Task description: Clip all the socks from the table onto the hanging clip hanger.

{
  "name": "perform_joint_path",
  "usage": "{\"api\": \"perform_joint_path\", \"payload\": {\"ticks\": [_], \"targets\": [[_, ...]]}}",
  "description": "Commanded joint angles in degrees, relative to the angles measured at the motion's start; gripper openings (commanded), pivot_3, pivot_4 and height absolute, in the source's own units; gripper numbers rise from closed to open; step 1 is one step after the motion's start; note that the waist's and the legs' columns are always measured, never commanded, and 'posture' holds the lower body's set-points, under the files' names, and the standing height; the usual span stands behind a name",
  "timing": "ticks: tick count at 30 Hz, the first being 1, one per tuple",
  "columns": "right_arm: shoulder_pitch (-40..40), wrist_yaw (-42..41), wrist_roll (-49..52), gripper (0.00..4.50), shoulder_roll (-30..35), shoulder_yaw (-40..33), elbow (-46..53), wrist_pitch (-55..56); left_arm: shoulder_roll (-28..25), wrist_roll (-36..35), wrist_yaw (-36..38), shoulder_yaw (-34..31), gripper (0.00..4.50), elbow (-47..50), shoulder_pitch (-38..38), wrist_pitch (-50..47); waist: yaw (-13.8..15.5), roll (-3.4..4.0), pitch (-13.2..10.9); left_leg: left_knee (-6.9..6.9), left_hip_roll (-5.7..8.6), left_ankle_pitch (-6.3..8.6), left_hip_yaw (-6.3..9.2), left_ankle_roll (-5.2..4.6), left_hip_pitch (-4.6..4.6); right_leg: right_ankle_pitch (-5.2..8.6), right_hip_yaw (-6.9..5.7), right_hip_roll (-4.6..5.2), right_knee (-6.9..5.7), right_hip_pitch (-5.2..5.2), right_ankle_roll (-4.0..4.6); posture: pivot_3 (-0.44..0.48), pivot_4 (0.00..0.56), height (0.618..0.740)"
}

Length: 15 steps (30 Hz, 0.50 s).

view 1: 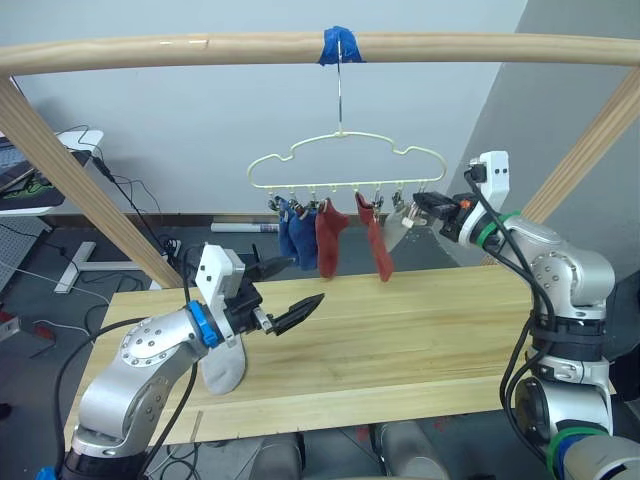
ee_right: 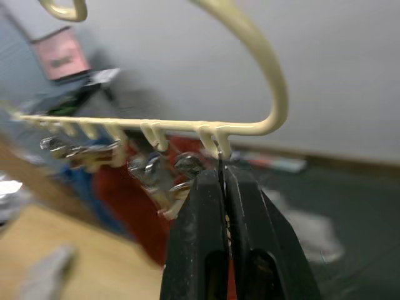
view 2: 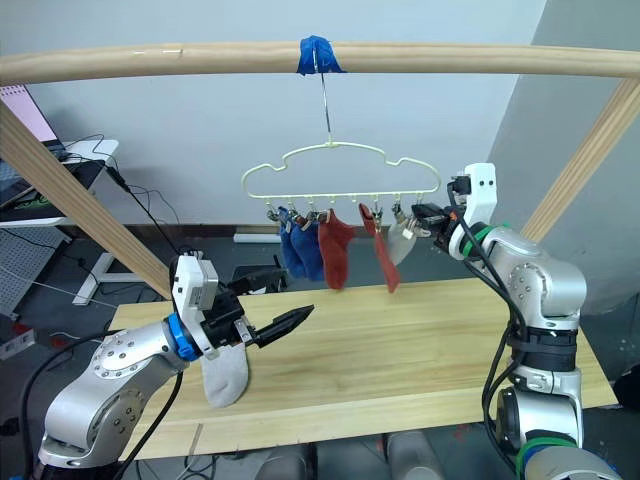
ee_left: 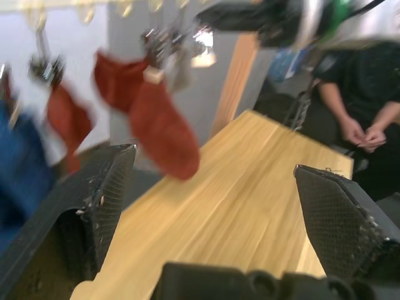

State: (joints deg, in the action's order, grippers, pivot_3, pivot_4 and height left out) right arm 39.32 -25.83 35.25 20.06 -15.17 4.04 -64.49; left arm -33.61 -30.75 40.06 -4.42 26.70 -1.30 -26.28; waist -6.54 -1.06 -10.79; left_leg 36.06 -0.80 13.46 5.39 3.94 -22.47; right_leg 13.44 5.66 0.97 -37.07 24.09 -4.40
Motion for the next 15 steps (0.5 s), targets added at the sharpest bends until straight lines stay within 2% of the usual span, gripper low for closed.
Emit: {"api": "perform_joint_path", "payload": {"ticks": [1, 5, 6, 9, 12, 15], "targets": [[2.09, -1.62, 6.57, 0.02, 1.35, -2.80, 0.71, -7.90, -0.78, 4.26, 0.98, -1.82, 4.50, -3.70, -3.41, 5.88, 0.06, 0.00, 0.00, 0.00, 0.00, 0.00, 0.01, 0.00, -0.02, 0.00, -0.01, 0.00, 0.01, 0.01, 0.01, -0.064, 0.175, 0.740], [2.83, -0.19, 8.09, 0.02, 1.81, -3.43, 0.43, -10.56, -0.78, 7.34, 1.16, -2.56, 4.50, -7.46, -5.82, 9.88, 0.20, 0.01, -0.01, -0.01, 0.00, 0.01, 0.00, -0.01, -0.12, 0.01, -0.03, 0.02, 0.06, 0.07, 0.01, -0.064, 0.172, 0.740], [3.17, 0.08, 8.64, 0.02, 1.70, -3.61, 0.51, -11.19, -0.68, 9.85, -0.39, -3.46, 4.50, -11.25, -6.68, 12.54, 0.21, 0.01, -0.01, 0.00, 0.01, 0.01, 0.01, -0.01, -0.12, 0.01, -0.03, 0.03, 0.06, 0.07, 0.01, -0.064, 0.172, 0.740], [1.64, -0.77, 7.90, 0.02, 2.30, -0.93, 2.71, -9.94, 1.03, 16.82, -11.06, -7.13, 4.50, -26.30, -5.41, 16.02, 0.17, 0.01, -0.01, 0.00, 0.00, 0.01, 0.00, -0.01, -0.04, 0.01, -0.03, 0.03, 0.03, 0.05, 0.02, -0.061, 0.169, 0.740], [1.17, 0.56, 8.35, 0.02, 1.27, -2.09, 3.02, -10.61, 1.73, 19.71, -14.98, -7.54, 4.50, -33.92, -2.20, 17.00, 0.06, 0.01, -0.01, -0.01, -0.02, 0.01, 0.02, -0.01, -0.06, 0.00, -0.05, 0.00, 0.00, 0.07, 0.00, -0.061, 0.169, 0.740], [1.39, 1.12, 9.09, 0.02, 1.15, -3.02, 3.51, -11.65, 1.71, 21.28, -15.86, -6.97, 4.50, -37.06, -0.20, 16.21, 0.51, -0.01, 0.00, 0.02, 0.01, 0.01, 0.06, -0.01, -0.19, -0.01, -0.10, 0.05, 0.06, 0.08, -0.03, -0.065, 0.168, 0.740]]}}
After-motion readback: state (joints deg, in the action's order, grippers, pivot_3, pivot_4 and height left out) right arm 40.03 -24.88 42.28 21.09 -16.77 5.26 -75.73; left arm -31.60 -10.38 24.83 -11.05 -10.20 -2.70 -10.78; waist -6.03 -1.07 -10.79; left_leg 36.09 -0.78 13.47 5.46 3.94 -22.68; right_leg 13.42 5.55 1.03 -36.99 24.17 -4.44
